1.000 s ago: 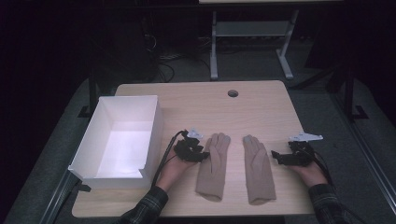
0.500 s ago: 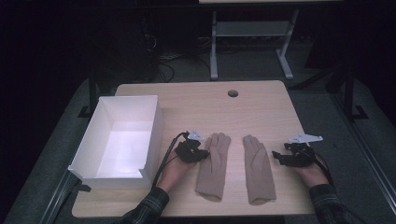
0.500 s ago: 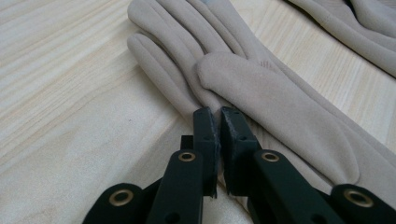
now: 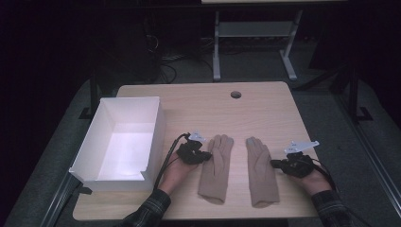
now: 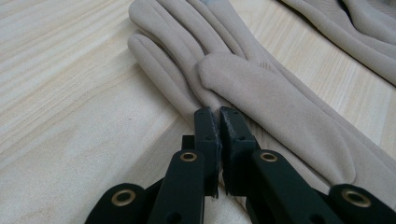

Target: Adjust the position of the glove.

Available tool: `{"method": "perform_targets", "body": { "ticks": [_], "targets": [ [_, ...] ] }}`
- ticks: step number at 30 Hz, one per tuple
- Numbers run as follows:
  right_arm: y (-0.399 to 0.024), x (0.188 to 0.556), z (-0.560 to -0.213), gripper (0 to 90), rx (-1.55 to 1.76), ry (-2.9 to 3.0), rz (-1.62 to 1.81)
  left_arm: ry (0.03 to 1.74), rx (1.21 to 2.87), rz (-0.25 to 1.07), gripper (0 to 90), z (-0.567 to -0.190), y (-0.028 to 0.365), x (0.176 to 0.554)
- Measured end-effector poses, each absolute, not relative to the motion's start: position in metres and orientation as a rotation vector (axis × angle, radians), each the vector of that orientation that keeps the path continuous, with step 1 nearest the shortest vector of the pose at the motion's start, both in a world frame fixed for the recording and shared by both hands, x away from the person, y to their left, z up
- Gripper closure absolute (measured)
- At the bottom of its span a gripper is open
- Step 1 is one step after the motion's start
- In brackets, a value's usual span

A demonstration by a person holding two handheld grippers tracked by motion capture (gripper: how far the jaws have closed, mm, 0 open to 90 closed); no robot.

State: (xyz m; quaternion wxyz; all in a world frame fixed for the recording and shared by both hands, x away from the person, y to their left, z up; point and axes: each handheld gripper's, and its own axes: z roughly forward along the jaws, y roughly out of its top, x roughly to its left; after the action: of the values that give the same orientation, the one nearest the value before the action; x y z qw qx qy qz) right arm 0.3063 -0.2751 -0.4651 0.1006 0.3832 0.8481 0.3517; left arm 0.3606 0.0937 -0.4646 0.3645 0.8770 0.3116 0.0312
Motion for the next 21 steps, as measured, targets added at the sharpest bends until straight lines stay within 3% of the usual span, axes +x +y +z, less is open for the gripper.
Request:
{"method": "perform_targets", "body": {
  "ticks": [21],
  "targets": [
    [-0.244,0.307,-0.466,89.9,1.031,2.604,1.098,0.82,2.164,-0.01,87.1,-0.46,0.089,0.357]
  ]
}}
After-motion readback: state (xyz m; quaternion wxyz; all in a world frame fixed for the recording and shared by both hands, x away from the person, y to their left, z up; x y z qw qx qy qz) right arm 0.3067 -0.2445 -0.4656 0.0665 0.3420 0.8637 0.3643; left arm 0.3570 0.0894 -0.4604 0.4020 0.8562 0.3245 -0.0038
